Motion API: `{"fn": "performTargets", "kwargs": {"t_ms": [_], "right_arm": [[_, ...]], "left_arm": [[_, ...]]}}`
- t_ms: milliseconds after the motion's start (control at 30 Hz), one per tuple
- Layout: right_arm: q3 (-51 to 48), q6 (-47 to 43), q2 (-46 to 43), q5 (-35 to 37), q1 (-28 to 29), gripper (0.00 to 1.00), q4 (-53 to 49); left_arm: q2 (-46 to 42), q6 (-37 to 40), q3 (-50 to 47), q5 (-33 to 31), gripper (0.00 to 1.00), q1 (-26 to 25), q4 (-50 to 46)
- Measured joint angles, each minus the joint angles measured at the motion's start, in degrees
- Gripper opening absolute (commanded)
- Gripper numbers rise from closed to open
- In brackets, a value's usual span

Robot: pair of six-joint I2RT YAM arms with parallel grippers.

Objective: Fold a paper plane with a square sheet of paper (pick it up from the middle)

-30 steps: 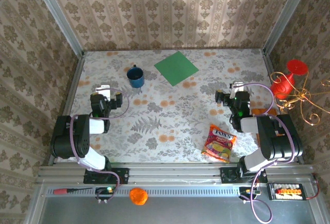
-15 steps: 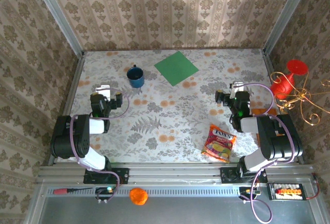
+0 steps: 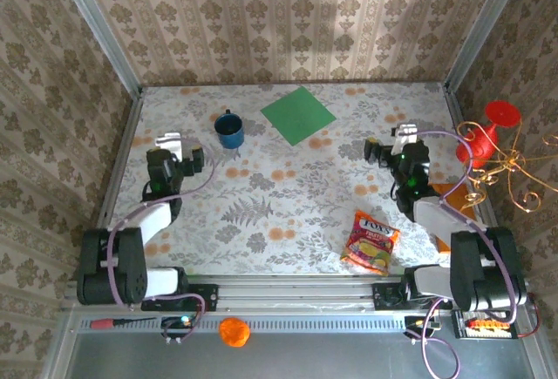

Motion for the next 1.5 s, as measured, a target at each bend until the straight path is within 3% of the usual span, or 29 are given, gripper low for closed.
{"fn": "performTargets", "kwargs": {"t_ms": [233, 500, 800, 1033, 1133, 1500], "right_arm": [[14.64, 10.73, 0.92, -5.38, 2.27, 1.0, -17.38], [37.88, 16.2, 20.7, -11.54, 11.47, 1.0, -33.83], [61.09, 22.01, 44.5, -13.44, 15.56, 0.78, -44.09], [75.34, 24.48, 57.77, -12.35, 16.39, 0.64, -49.96], [81.85, 24.68, 63.1, -12.24, 16.41, 0.53, -52.7], [94.86, 24.72, 72.52, -11.37, 16.41, 0.48, -61.59]], "left_arm": [[-8.68, -15.17, 8.26, 1.33, 1.0, -0.02, -18.97], [-8.35, -27.69, 4.13, 11.69, 1.0, -0.85, -22.62], [-5.97, -30.91, 3.19, 14.84, 1.0, -11.98, -23.06], [1.9, -33.59, 4.13, 14.84, 1.0, -18.95, -21.73], [5.86, -33.81, 6.21, 14.84, 1.0, -20.92, -21.46], [12.66, -34.25, 12.13, 14.84, 1.0, -22.8, -20.9]]}}
